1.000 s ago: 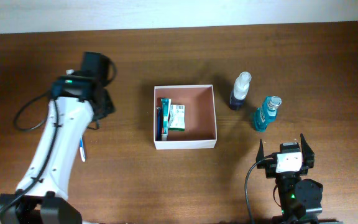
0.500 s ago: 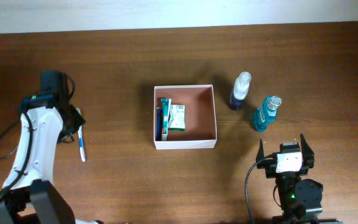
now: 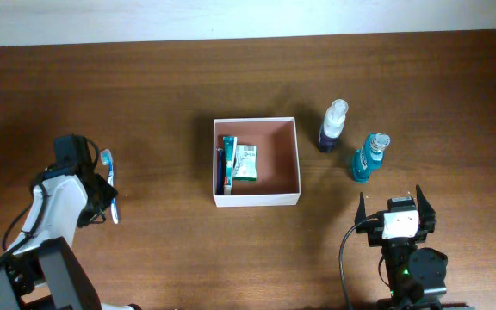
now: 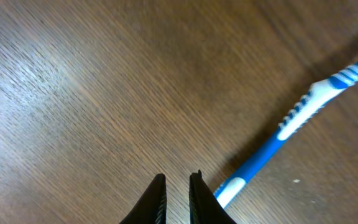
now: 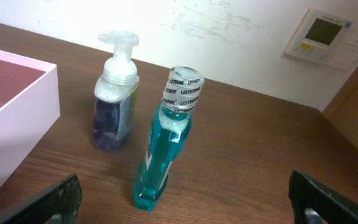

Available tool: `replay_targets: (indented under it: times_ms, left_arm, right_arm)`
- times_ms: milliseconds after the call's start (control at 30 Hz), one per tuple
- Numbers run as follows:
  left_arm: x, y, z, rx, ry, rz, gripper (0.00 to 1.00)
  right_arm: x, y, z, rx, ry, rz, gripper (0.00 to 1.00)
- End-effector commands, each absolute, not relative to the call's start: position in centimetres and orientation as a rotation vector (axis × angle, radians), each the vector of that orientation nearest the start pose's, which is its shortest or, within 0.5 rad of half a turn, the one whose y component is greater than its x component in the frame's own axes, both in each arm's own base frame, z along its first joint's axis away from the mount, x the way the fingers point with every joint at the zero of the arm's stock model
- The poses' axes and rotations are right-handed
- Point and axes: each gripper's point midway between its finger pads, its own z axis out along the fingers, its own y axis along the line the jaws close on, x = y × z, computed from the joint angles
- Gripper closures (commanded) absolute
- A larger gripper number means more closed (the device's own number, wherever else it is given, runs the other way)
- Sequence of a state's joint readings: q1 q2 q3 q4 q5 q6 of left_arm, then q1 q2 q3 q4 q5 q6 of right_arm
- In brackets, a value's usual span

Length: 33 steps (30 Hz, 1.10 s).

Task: Pack container
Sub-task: 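Withdraw the left gripper left over the blue toothbrush, then lower the left gripper and grasp the blue-white toothbrush by its handle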

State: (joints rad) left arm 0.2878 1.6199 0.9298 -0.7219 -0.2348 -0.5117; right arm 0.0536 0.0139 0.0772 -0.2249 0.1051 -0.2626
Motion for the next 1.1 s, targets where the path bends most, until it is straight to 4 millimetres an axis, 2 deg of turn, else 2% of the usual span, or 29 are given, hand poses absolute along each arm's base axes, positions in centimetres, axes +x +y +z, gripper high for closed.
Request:
replay_targets:
  times_ms: [0, 400, 567, 633, 733, 1067]
  left_arm:
    - [27.0, 12.1, 2.5, -1.159, 2.705, 0.305, 0.86]
    - [26.5, 12.0, 0.3, -1.152, 2.675, 0.297, 0.87]
    - [26.5, 11.9, 0.2, -1.15, 2.675, 0.294, 0.89]
    - [26.6, 11.6, 0.1, -1.149, 2.68, 0.266, 1.0]
    - [27.0, 10.8, 0.0, -1.145, 2.689, 0.189, 1.0]
    - [27.8, 9.9, 0.0, -1.133, 2.681, 0.097, 1.0]
  right_arm:
    - [23.9, -0.8, 15.2, -0.185, 1.725, -0.256, 0.02]
    - [23.9, -0.8, 15.2, -0.185, 1.725, -0.256, 0.02]
    - [23.9, -0.8, 15.2, -0.185, 1.725, -0.256, 0.02]
    - [23.9, -0.8, 15.2, -0.185, 1.725, -0.256, 0.02]
    - [23.9, -0.8, 15.2, -0.185, 1.725, -0.256, 0.02]
    - [23.9, -0.8, 15.2, -0.185, 1.725, -0.256, 0.02]
